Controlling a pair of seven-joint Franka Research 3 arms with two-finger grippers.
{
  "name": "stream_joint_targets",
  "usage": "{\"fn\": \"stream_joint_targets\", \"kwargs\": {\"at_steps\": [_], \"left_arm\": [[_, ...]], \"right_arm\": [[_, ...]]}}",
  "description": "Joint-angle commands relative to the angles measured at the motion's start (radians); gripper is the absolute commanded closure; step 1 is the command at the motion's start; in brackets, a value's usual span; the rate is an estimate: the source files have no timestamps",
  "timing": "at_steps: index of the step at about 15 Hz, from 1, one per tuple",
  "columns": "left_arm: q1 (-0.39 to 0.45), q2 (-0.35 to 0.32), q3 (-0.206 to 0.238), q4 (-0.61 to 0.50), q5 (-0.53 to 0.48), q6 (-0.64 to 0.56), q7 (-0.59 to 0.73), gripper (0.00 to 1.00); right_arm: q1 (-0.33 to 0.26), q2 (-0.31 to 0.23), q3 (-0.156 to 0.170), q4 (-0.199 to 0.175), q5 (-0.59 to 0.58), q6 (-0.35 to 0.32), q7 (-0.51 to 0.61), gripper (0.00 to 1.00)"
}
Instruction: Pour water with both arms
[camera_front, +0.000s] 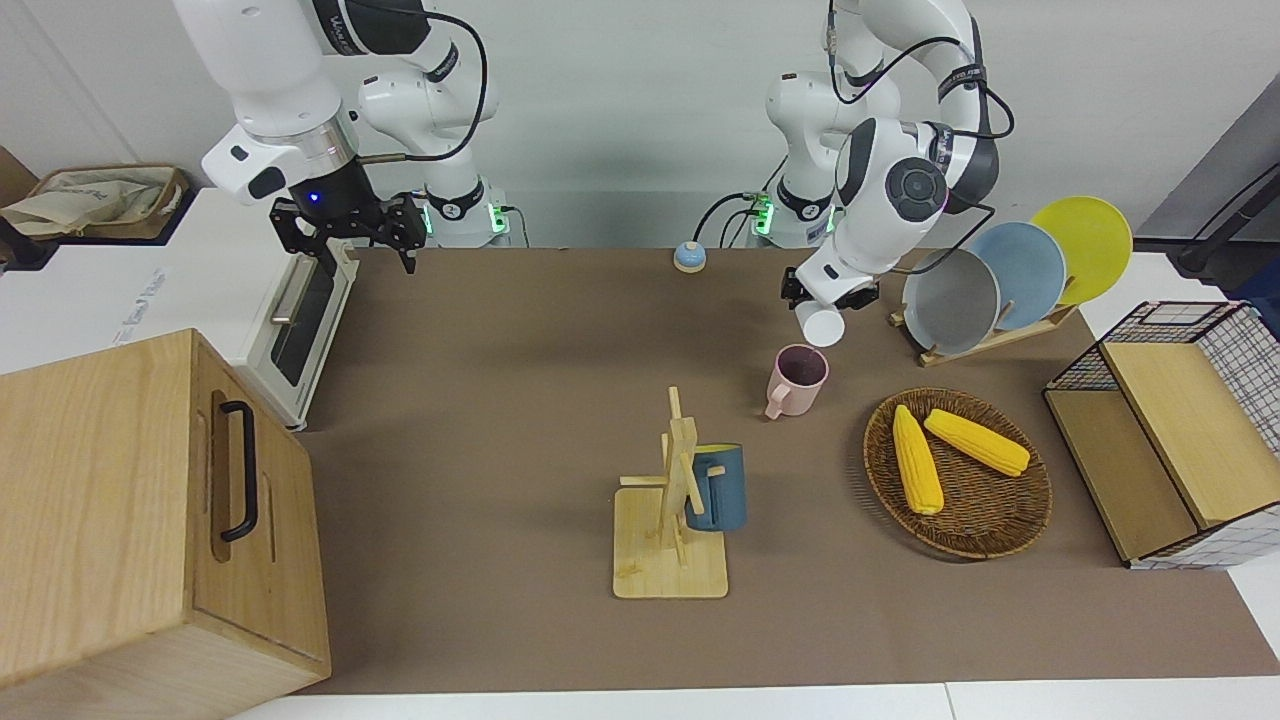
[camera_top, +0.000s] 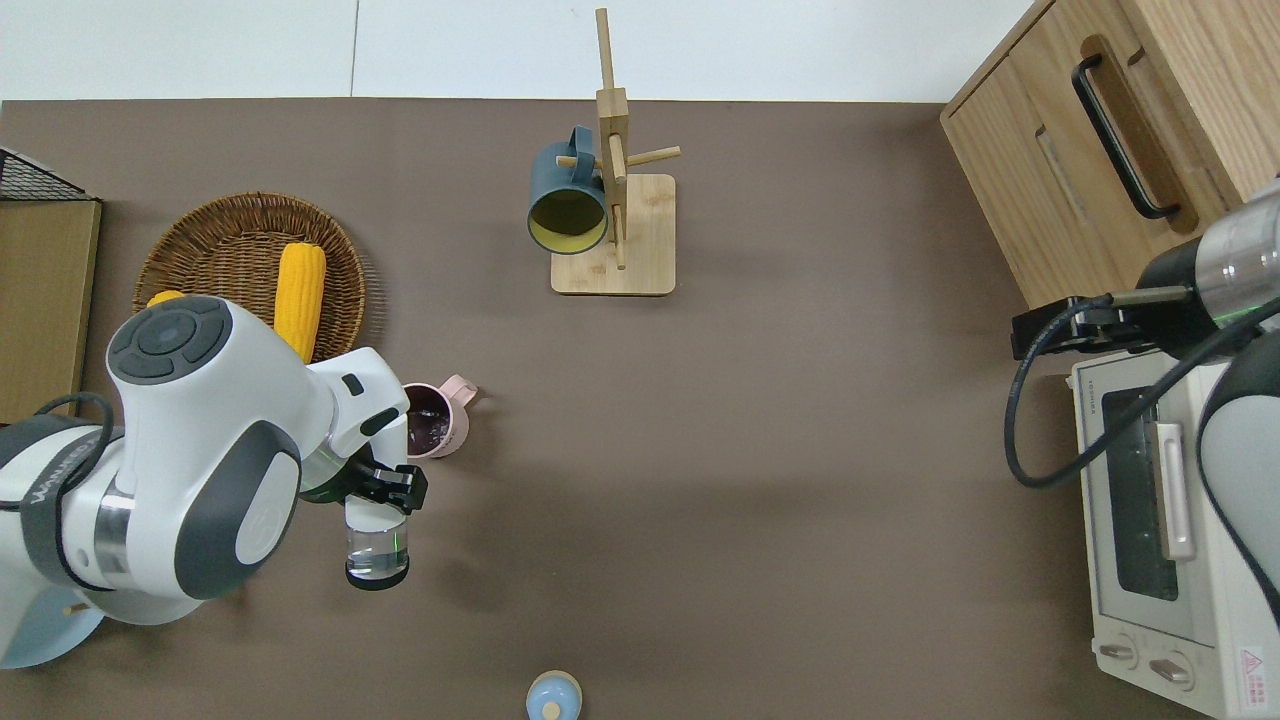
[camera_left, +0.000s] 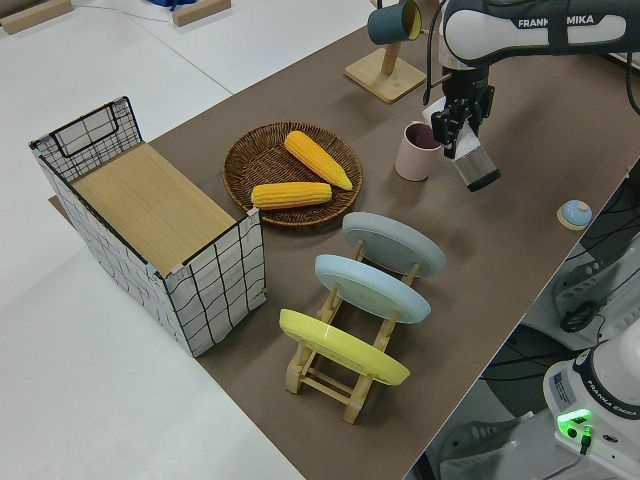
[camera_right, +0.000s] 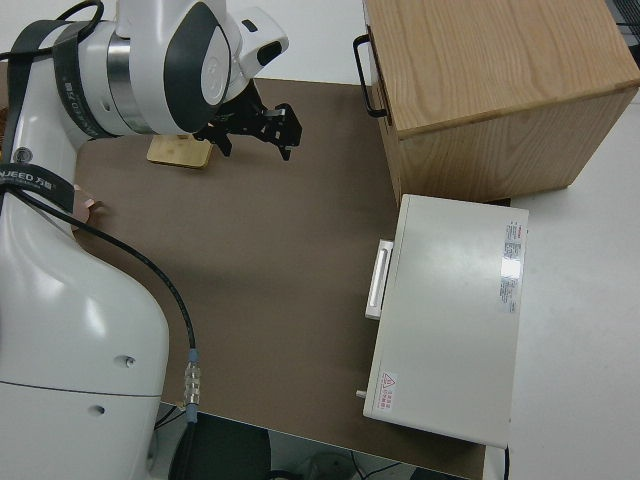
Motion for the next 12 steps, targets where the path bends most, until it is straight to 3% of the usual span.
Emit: {"fn": "stream_joint_targets", "kwargs": {"at_steps": [1,12], "left_arm": [[-0.008,0.001,0.007,0.037,0.025,-0.053,-0.007,1.00],[-0.015,0.002,0.002,0.058,0.062,-0.102,-0.009,1.00]], "right_arm": [[-0.004,-0.012,0.002,-0.006,0.012,0.003,-0.020,0.011],[-0.005,-0.012,0.000,-0.006,0.012,0.003,-0.020,0.011]]}}
